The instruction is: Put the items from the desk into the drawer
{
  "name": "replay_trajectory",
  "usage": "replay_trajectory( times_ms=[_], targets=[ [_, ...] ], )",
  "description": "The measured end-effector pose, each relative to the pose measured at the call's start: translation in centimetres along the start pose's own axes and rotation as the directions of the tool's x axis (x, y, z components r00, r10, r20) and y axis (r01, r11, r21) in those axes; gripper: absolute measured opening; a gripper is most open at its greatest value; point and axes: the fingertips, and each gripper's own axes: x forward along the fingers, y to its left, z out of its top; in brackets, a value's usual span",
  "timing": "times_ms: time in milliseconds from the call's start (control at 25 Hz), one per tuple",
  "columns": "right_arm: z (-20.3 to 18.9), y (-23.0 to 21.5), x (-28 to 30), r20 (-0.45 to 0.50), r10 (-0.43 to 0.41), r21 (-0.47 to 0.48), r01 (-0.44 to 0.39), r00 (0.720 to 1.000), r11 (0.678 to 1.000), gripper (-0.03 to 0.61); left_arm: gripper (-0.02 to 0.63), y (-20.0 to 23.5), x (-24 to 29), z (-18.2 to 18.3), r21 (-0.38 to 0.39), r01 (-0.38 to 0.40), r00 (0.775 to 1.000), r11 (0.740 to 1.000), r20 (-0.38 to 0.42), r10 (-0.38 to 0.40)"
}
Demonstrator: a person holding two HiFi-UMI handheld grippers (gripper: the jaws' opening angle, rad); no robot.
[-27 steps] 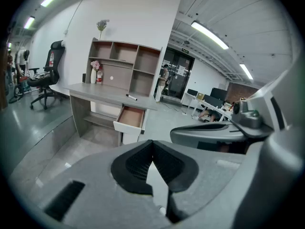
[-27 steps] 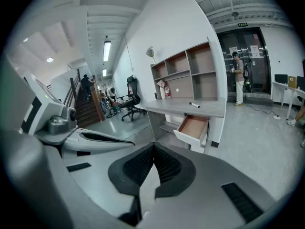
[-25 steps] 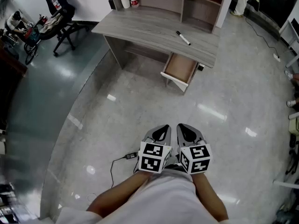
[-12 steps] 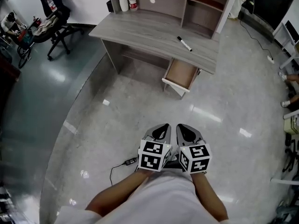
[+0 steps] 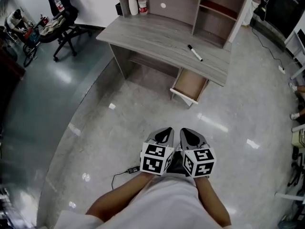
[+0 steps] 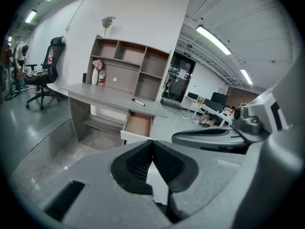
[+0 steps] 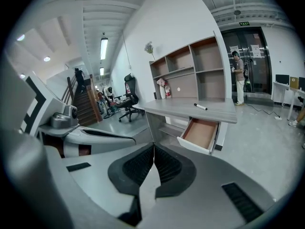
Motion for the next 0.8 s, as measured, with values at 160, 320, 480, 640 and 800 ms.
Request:
replay_trajectory(
  times_ms=[160, 320, 480, 640, 800],
  targets=[
    [1.3, -1.8, 1.3, 0.007, 0.019, 0.012, -0.019, 1.000, 1.000, 0.002, 0.002, 0.4, 1.8, 1.4, -0.002, -0.021, 1.000, 1.000, -0.008, 0.021],
    [2.8, -4.3, 2.6, 0.009, 0.033, 0.022, -0.033, 0.999, 0.999, 0.002, 0.002, 0.1, 4.6, 3.0, 0.002, -0.029, 0.999, 1.000, -0.019, 0.029],
    [3.8, -6.9, 4.0, 0.014, 0.051, 0.034, -0.052, 0.999, 0.998, 0.002, 0.002, -0.1, 7.5, 4.5, 0.007, -0.042, 0.999, 0.999, -0.026, 0.042],
    [5.2, -9.1, 5.0, 0.025, 0.065, 0.047, -0.066, 0.998, 0.997, 0.002, 0.002, -0.2, 9.7, 6.4, 0.013, -0.061, 0.998, 0.998, -0.026, 0.061],
    [6.1, -11.5, 6.0, 0.032, 0.080, 0.060, -0.082, 0.996, 0.995, 0.002, 0.002, -0.3, 11.9, 7.6, 0.017, -0.083, 0.996, 0.996, -0.032, 0.083]
  ],
)
